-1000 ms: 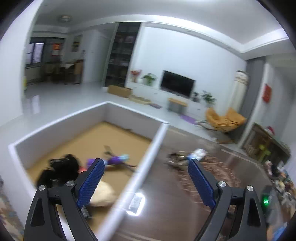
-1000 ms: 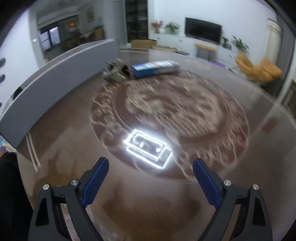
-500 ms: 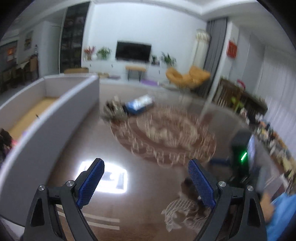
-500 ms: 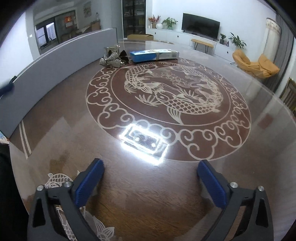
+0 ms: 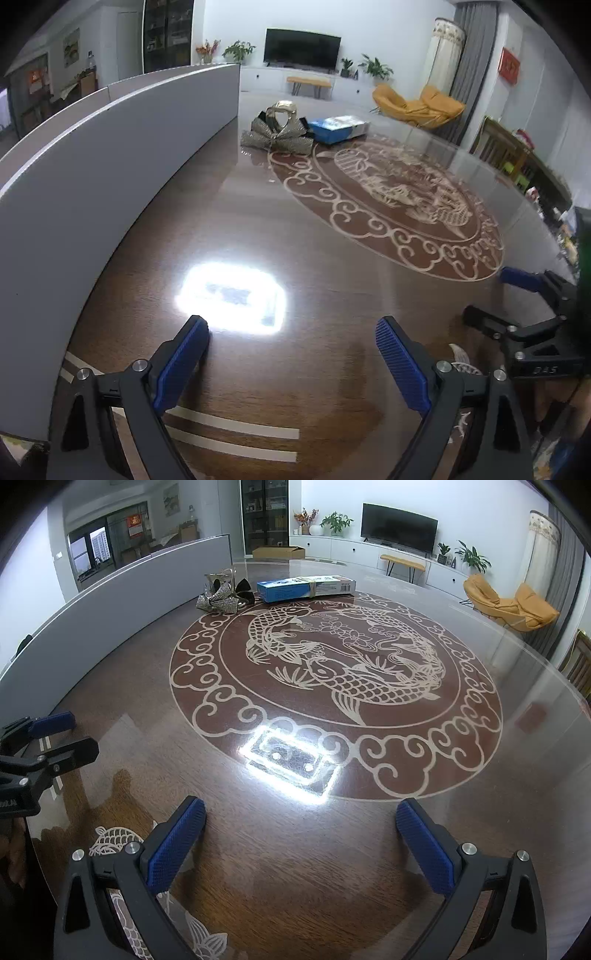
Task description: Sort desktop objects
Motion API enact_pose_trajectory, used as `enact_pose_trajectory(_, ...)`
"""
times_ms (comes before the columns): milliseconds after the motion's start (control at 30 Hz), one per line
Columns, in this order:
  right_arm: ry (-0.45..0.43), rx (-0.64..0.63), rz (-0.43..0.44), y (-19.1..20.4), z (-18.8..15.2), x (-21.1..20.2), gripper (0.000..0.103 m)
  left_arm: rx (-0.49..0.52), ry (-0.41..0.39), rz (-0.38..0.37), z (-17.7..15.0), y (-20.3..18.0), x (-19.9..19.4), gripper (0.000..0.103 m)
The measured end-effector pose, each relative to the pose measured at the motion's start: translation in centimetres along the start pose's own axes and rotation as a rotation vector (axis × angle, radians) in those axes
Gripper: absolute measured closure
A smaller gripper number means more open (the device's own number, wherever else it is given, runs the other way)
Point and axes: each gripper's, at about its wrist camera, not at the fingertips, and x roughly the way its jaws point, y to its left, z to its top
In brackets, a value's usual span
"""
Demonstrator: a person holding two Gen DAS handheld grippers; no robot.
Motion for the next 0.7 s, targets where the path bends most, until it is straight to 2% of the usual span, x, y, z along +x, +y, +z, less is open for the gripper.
enact_pose_trajectory(33, 0.0, 0.0, 0.0, 0.0, 0.0, 0.0, 0.0, 0.011, 0.001, 0.01, -0.1, -0.2, 0.1, 0.01)
enact_pose_trajectory(100, 0.0, 0.0, 0.0, 0.0, 0.0, 0.0, 0.0, 0.064, 0.009, 0.048, -0.3, -1.0, 0.5, 0.001)
enact_pose_trajectory(133, 0.0, 0.0, 0.0, 0.0, 0.0, 0.0, 0.0, 0.088, 0.018, 0.069, -0.5, -1.5, 0.7, 0.0)
enact_pose_trajectory(700, 0.0, 0.0, -0.001, 0.0, 0.0, 0.0, 0.0, 0.09, 0.001, 0.064, -0.4, -1.7, 0.6, 0.0)
